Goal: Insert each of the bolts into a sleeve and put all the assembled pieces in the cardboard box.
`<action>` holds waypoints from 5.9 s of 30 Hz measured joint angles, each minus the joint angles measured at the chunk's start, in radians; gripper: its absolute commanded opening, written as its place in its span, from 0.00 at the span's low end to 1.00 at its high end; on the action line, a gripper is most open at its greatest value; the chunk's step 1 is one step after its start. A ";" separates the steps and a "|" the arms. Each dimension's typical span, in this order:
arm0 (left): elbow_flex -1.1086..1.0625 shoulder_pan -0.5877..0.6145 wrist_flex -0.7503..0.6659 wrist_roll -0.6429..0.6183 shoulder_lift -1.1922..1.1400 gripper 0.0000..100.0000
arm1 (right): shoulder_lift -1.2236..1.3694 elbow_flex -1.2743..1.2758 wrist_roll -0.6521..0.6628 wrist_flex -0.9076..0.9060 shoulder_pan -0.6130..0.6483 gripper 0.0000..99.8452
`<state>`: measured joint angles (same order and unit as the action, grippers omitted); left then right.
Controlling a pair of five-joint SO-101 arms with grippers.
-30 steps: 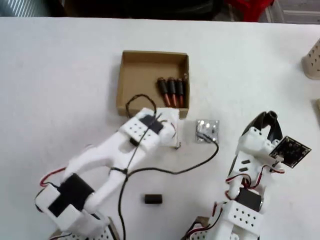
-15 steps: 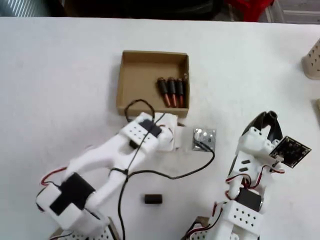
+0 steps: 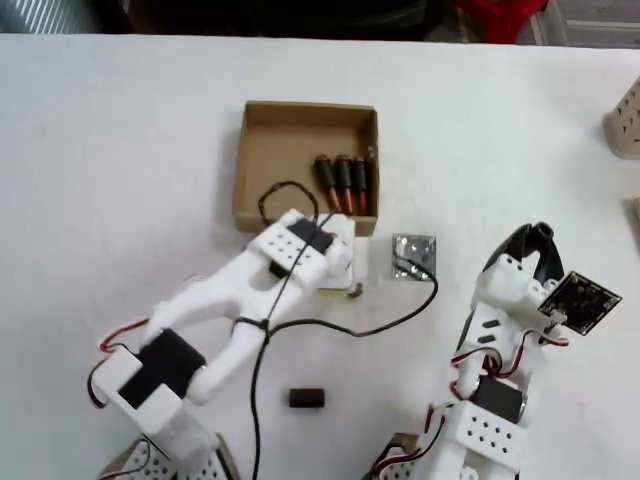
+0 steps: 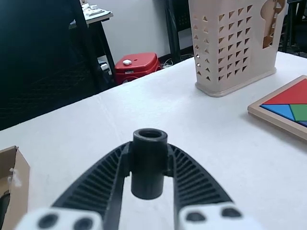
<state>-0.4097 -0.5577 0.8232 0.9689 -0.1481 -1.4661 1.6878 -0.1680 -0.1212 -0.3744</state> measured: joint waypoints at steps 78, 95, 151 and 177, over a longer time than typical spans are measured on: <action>-0.149 0.236 0.169 -0.534 0.193 0.02 | -0.002 0.000 0.000 -0.040 0.086 0.02; -0.525 0.671 -0.227 -0.861 0.448 0.02 | -0.002 0.000 0.000 -0.273 0.446 0.02; -0.959 0.718 -0.809 -0.861 0.715 0.02 | 1.452 -0.265 0.094 1.257 1.023 0.02; -1.049 0.647 -1.390 -1.275 0.717 0.02 | 1.754 -0.256 0.258 1.639 1.143 0.02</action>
<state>-1.4592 0.0898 -0.5669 -0.3061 0.5685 0.2877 1.4316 0.0898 1.5175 0.7687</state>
